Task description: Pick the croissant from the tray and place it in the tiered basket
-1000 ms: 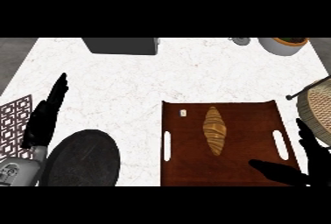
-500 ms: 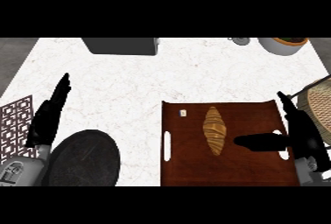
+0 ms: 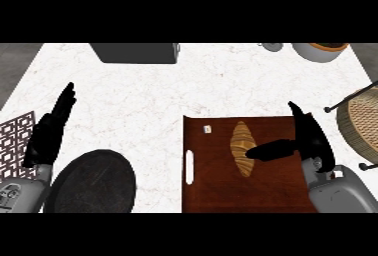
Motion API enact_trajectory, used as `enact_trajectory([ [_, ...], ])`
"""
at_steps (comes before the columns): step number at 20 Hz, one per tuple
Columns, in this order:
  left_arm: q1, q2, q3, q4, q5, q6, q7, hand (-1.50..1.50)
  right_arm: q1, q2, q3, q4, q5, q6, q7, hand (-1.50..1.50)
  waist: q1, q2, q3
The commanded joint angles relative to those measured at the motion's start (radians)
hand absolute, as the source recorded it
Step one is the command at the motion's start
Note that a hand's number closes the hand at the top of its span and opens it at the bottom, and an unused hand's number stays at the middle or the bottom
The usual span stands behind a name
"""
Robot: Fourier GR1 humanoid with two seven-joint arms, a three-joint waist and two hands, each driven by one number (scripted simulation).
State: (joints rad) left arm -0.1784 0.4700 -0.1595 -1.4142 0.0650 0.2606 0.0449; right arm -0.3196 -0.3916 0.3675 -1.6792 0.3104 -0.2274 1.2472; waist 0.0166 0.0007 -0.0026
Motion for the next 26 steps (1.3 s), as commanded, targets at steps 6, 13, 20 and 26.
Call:
enact_trajectory([
  [6,0.041,-0.005,0.014,-0.010,-0.009,-0.019,-0.020,0.00,-0.074,0.141,0.061,0.095,0.118,0.043,0.240,-1.50,-0.009,-0.004,0.000],
  [13,0.008,-0.037,0.012,-0.016,-0.044,0.021,0.031,0.00,-0.112,0.135,0.015,0.114,0.170,0.156,0.240,-1.50,-0.024,-0.006,0.000],
  [20,-0.007,-0.028,0.054,0.042,-0.025,-0.029,-0.041,0.00,-0.050,0.234,0.038,0.119,0.280,0.130,0.240,-1.50,-0.028,-0.004,0.000],
  [26,0.031,-0.051,0.038,0.007,-0.053,-0.004,-0.010,0.00,-0.019,0.266,0.002,0.158,0.288,0.171,0.225,-1.50,-0.023,-0.003,0.001],
])
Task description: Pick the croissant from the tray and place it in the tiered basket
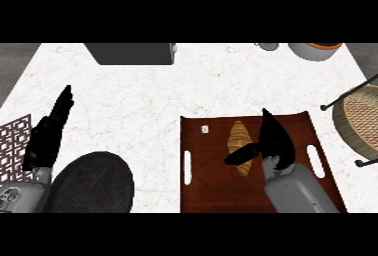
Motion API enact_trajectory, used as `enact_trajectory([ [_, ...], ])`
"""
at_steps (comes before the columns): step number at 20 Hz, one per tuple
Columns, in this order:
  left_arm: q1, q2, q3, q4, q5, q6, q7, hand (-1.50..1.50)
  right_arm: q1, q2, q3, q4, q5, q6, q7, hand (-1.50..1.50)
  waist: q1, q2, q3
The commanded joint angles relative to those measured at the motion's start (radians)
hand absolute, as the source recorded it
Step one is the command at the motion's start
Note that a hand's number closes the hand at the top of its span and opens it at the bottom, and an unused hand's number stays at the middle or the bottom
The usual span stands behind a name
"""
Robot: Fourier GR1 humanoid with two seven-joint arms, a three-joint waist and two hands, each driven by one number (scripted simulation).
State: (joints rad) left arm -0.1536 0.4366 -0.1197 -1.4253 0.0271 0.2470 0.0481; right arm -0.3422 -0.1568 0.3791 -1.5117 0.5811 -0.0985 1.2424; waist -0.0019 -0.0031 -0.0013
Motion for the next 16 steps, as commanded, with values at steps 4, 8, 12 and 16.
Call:
enact_trajectory([
  [4,0.030,-0.004,0.001,-0.023,-0.023,-0.009,-0.011,0.00,0.002,0.090,-0.034,0.047,0.070,0.013,0.197,-1.50,0.004,0.001,0.001],
  [8,0.005,-0.069,-0.014,0.018,-0.057,0.038,-0.023,0.00,0.008,0.090,-0.088,0.056,0.074,0.049,0.154,-1.50,-0.002,0.003,0.001],
  [12,0.002,0.007,0.042,-0.053,-0.010,-0.036,0.042,0.00,-0.034,0.151,-0.118,0.175,0.093,0.038,0.104,-1.50,0.013,0.003,0.001],
  [16,0.051,-0.021,0.030,-0.086,-0.024,-0.038,0.034,0.00,-0.008,0.155,-0.149,0.203,0.087,0.028,0.047,-1.50,0.011,0.002,0.002],
])
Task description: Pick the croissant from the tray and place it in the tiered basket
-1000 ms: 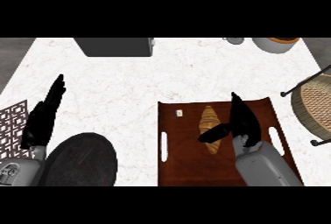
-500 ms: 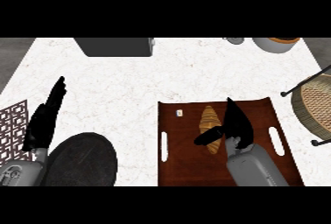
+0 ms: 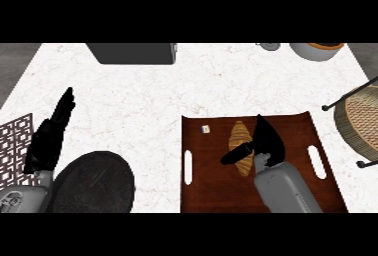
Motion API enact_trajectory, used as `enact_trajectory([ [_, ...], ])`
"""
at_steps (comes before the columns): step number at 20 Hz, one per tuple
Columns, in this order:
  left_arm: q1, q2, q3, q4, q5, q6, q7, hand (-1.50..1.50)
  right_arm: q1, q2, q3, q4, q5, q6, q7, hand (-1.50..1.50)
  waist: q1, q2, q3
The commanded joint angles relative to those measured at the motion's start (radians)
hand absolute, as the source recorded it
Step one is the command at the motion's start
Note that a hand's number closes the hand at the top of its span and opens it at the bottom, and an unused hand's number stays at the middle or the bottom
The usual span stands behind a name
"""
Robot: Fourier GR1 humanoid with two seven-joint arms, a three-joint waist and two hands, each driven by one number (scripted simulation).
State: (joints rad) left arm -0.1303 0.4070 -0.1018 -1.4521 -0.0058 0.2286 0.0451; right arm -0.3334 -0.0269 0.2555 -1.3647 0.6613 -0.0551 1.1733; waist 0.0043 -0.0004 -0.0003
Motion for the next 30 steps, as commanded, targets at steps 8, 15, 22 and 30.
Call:
enact_trajectory([
  [8,0.022,-0.030,0.011,-0.040,-0.043,-0.013,0.016,0.00,-0.060,0.026,-0.024,0.173,-0.110,-0.045,0.062,1.50,0.005,0.001,0.001],
  [15,-0.005,-0.009,0.064,-0.013,-0.015,-0.075,0.015,0.00,-0.065,-0.006,0.037,0.151,-0.053,0.122,-0.012,1.50,-0.002,-0.001,0.000],
  [22,-0.016,-0.046,0.096,0.080,-0.032,-0.076,-0.069,0.00,-0.069,0.026,0.044,0.081,-0.097,-0.077,0.039,1.50,-0.003,0.000,0.000],
  [30,-0.058,-0.064,0.036,0.014,-0.073,-0.056,-0.005,0.00,-0.367,-0.190,-0.304,0.331,0.107,-0.193,0.105,1.50,0.050,0.041,-0.003],
])
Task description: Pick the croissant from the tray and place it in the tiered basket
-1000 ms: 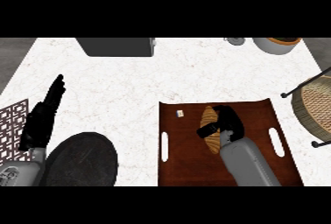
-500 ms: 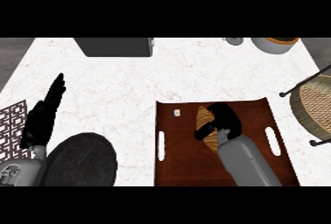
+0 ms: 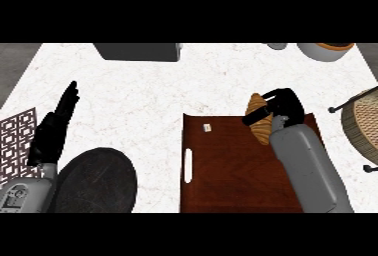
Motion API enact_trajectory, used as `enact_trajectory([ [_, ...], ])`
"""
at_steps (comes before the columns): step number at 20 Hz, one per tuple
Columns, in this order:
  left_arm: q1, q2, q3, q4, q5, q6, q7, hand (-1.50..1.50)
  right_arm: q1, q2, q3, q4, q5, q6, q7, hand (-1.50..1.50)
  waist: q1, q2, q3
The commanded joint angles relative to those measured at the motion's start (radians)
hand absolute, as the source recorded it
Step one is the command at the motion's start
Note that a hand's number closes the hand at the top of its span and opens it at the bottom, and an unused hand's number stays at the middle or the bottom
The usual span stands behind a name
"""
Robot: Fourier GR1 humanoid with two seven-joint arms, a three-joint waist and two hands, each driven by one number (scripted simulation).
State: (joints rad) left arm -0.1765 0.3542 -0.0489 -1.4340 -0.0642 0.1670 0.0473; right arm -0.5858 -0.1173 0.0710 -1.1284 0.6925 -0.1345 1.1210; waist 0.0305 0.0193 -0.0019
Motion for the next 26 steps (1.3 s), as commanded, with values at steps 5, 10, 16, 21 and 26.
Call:
enact_trajectory([
  [5,-0.029,0.000,-0.017,-0.001,-0.002,-0.022,-0.004,0.00,-0.249,-0.208,-0.201,0.174,0.258,-0.268,0.172,1.50,0.059,0.021,-0.002],
  [10,-0.045,-0.041,-0.048,0.009,-0.025,0.002,-0.002,0.00,-0.367,-0.302,-0.203,0.260,0.500,-0.313,0.226,1.50,0.063,0.017,-0.004],
  [16,-0.047,-0.033,-0.049,0.010,-0.020,-0.017,0.006,0.00,-0.522,-0.374,-0.218,0.380,0.736,-0.279,0.301,1.50,0.073,0.011,-0.003],
  [21,-0.021,-0.029,-0.047,-0.001,-0.021,-0.021,-0.007,0.00,-0.632,-0.364,-0.235,0.517,0.860,-0.145,0.365,1.50,0.068,0.003,-0.001],
  [26,-0.025,-0.006,-0.014,0.006,-0.019,-0.021,0.008,0.00,-0.712,-0.383,-0.314,0.590,0.862,-0.199,0.307,1.50,0.049,0.003,0.001],
])
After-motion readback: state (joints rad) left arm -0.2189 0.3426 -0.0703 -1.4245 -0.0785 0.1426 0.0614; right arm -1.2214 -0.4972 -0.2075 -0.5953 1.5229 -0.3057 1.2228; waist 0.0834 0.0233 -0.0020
